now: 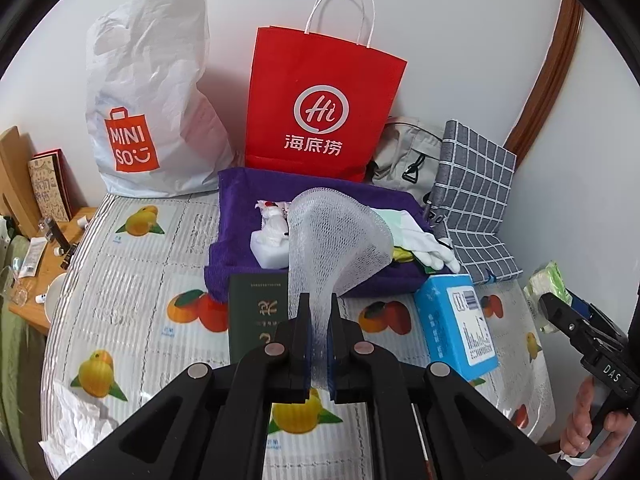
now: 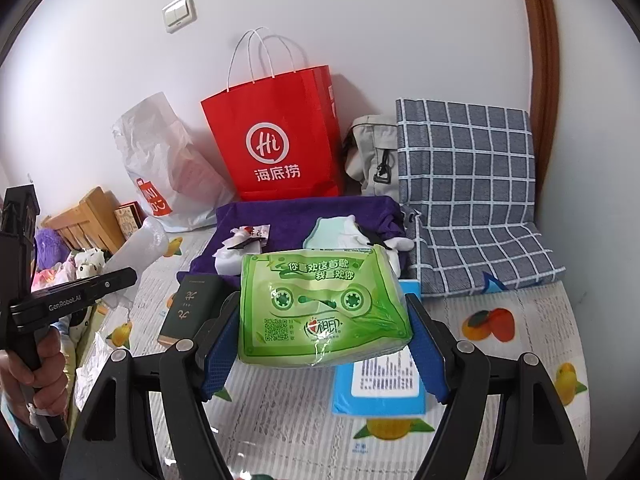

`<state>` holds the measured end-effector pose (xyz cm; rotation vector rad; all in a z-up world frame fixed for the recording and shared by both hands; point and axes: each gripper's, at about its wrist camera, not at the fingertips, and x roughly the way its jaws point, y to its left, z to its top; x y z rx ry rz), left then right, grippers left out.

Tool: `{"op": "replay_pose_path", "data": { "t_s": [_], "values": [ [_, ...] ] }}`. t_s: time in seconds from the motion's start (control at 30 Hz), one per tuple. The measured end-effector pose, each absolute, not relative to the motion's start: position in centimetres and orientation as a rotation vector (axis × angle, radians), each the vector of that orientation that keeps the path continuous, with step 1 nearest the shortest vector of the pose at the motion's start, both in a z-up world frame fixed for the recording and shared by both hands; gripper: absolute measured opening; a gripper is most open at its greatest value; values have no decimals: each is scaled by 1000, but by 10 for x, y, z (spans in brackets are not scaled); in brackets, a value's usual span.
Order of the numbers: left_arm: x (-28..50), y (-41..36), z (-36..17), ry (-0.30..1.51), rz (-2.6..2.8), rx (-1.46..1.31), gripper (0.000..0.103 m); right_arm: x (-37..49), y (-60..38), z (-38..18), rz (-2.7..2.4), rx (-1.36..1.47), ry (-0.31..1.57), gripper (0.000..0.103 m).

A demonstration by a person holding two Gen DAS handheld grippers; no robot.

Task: Organize soft objects
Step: 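Carry the mesh bag and green packet with both grippers over the purple towel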

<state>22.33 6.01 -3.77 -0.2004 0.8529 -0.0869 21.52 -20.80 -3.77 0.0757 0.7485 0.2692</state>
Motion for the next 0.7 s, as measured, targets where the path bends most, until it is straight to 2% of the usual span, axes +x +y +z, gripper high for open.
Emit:
{"op": "replay_pose_path", "data": {
  "t_s": [0.7],
  "values": [
    [294, 64, -47, 856, -69, -188, 6, 285, -185, -42, 323, 43, 733, 75]
  ]
}}
